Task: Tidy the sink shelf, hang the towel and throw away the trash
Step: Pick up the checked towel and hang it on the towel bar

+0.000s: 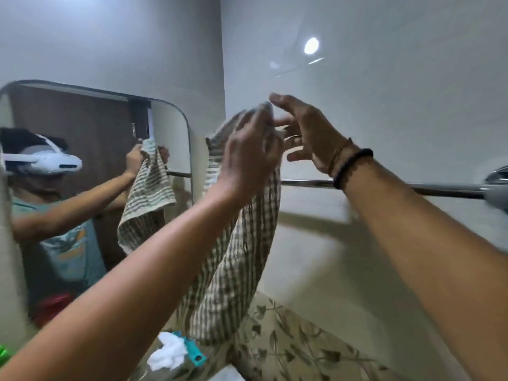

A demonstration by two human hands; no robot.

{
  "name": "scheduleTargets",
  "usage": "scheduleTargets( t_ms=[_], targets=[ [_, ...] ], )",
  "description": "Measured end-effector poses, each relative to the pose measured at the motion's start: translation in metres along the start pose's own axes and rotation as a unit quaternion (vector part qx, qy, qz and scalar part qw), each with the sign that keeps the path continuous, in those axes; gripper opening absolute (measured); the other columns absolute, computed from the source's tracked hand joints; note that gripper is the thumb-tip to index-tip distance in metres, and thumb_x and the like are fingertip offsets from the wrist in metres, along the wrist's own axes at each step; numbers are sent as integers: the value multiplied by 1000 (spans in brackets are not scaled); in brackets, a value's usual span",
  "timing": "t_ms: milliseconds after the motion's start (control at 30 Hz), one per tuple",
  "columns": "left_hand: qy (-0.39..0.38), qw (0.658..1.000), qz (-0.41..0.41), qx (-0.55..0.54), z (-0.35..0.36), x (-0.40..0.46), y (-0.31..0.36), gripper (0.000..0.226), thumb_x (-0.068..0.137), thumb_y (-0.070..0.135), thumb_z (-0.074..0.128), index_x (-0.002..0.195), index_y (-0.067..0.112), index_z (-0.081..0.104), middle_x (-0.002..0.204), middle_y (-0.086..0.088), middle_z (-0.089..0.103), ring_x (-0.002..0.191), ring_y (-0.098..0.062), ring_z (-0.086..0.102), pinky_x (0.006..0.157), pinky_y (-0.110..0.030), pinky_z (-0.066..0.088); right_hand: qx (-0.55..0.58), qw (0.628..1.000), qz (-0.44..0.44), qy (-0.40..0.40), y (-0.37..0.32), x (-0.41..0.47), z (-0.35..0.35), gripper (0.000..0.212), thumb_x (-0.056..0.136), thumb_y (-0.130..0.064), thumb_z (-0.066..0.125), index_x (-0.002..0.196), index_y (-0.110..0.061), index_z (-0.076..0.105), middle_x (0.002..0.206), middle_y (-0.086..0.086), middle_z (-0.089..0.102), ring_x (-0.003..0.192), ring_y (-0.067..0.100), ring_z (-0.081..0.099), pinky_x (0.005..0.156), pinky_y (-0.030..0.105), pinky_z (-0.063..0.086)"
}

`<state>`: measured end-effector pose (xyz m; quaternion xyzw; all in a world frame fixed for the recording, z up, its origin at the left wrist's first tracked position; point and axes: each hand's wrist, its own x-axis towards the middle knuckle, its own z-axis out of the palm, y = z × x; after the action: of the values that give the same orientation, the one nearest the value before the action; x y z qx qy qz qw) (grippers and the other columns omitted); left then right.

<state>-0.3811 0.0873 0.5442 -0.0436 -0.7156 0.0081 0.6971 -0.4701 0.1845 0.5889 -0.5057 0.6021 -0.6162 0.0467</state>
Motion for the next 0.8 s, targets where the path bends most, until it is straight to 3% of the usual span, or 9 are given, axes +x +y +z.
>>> scheduleTargets(
  t_ms=[100,267,433,567,633,700,733,800],
  targets=[
    [-38,997,68,-29,8,-24,13,13,76,-7,68,89,-7,64,79,-22,69,70,-31,65,66,-36,56,-155,984,8,-83,-8,9,4,64,57,-74,71,90,-20,79,87,2,78,82,15,71,78,37,57],
    [-135,988,76,-8,16,-58,3,15,81,3,66,94,-3,68,75,-21,71,61,-37,66,54,-45,55,-367,910,50,-185,-12,16,6,62,58,-48,87,98,-3,73,77,8,64,71,19,61,72,36,58],
    [-178,975,131,-27,26,-81,2,16,80,8,64,92,-3,67,81,-21,65,72,-37,58,63,-48,49,-477,859,93,-162,-2,17,15,36,60,-48,86,75,-15,79,59,-7,68,59,12,62,66,29,56],
    [-127,970,151,-143,23,-90,-3,20,86,13,68,98,-2,65,90,-16,67,81,-29,60,72,-39,52,-448,881,95,-119,6,15,8,18,80,-24,77,69,-10,75,53,-5,66,55,12,60,60,29,54],
    [-34,972,49,-227,20,-94,-12,19,91,17,64,102,1,61,86,-13,71,74,-24,67,65,-37,56,-384,913,101,-96,5,11,-4,19,88,-19,71,73,-8,72,55,-1,65,52,12,60,62,33,59],
    [42,948,-152,-277,19,-90,-27,17,94,19,56,109,10,55,72,-10,70,58,-21,66,52,-36,55,-327,939,81,-66,0,7,-19,24,93,-20,65,72,-11,67,65,3,64,62,16,60,71,39,59],
    [33,919,-250,-304,21,-84,-36,19,92,16,55,111,15,52,67,-10,68,51,-19,63,46,-33,51,-302,950,67,-53,-4,4,-26,24,95,-22,63,73,-13,65,71,5,62,69,18,59,75,41,57],
    [-94,845,-390,-354,27,-71,-54,37,86,8,62,119,20,51,71,-15,68,42,-18,56,40,-28,44,-257,965,46,-33,-12,0,-36,20,96,-26,60,80,-16,65,78,5,64,73,19,60,75,39,54]
  ],
)
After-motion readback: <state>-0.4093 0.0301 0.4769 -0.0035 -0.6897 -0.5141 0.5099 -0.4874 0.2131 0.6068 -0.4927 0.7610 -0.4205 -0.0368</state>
